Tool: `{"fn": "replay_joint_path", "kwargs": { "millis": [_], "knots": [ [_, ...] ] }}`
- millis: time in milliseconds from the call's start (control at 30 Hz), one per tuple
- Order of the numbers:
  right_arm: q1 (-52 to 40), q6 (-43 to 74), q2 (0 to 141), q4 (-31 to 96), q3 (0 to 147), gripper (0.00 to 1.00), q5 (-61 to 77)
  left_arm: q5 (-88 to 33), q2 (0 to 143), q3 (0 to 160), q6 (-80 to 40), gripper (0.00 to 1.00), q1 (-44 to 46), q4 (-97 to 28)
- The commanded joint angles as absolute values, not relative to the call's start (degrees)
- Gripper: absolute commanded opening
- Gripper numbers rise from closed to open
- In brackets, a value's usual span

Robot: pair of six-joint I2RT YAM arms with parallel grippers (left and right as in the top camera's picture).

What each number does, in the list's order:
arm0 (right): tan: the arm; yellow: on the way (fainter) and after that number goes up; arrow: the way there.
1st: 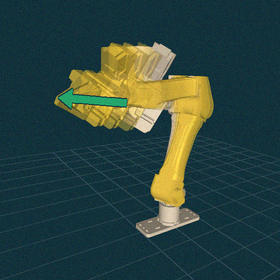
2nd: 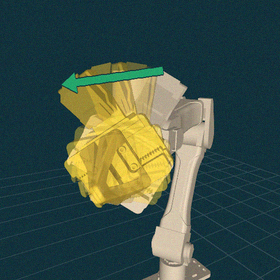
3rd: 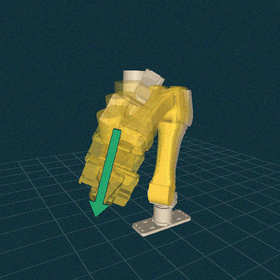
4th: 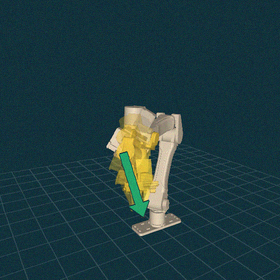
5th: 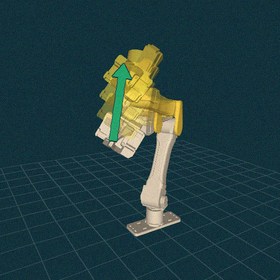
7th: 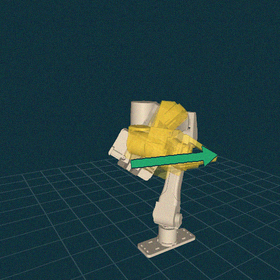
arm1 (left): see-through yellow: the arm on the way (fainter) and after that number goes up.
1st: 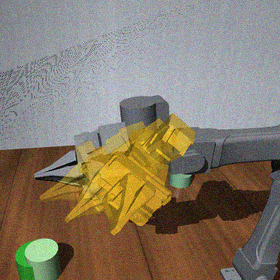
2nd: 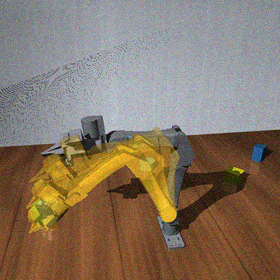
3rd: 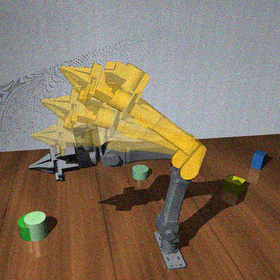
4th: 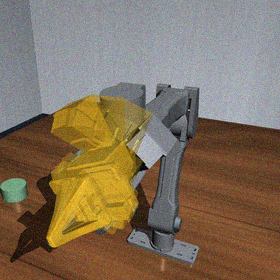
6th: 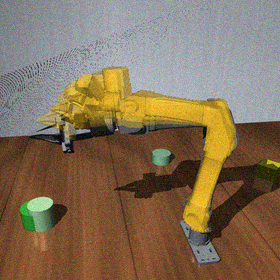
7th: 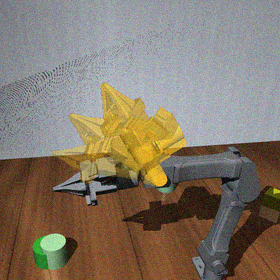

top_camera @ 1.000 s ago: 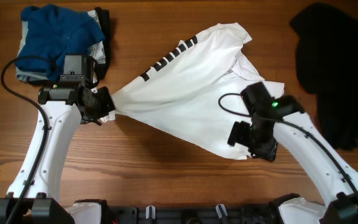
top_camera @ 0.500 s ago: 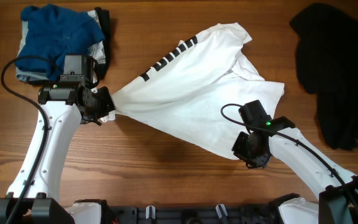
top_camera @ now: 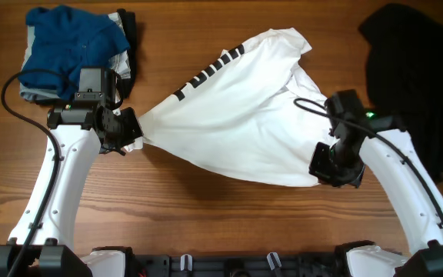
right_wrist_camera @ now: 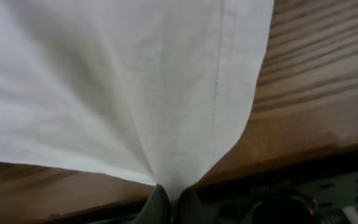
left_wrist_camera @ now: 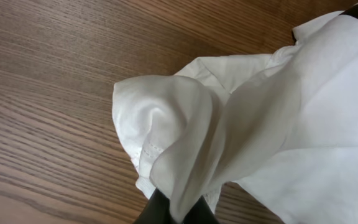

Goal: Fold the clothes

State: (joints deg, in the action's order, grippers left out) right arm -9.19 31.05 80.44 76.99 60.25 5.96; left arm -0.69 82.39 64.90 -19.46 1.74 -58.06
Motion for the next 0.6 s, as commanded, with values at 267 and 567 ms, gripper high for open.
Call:
{"fn": "replay_joint_path", "kwargs": {
  "millis": [267, 567],
  "knots": [
    [-5.91, 18.48, 96.07, 64.42, 61.67, 0.07, 10.66, -0.12, 81.43, 65.63, -20.21, 0.04, 1.32, -57.98],
    [-5.91, 15.03, 99.00, 56.10, 70.43, 0.66, 12.99, -0.14, 81.43, 65.63, -20.23, 0.04, 1.32, -57.21]
  ]
}}
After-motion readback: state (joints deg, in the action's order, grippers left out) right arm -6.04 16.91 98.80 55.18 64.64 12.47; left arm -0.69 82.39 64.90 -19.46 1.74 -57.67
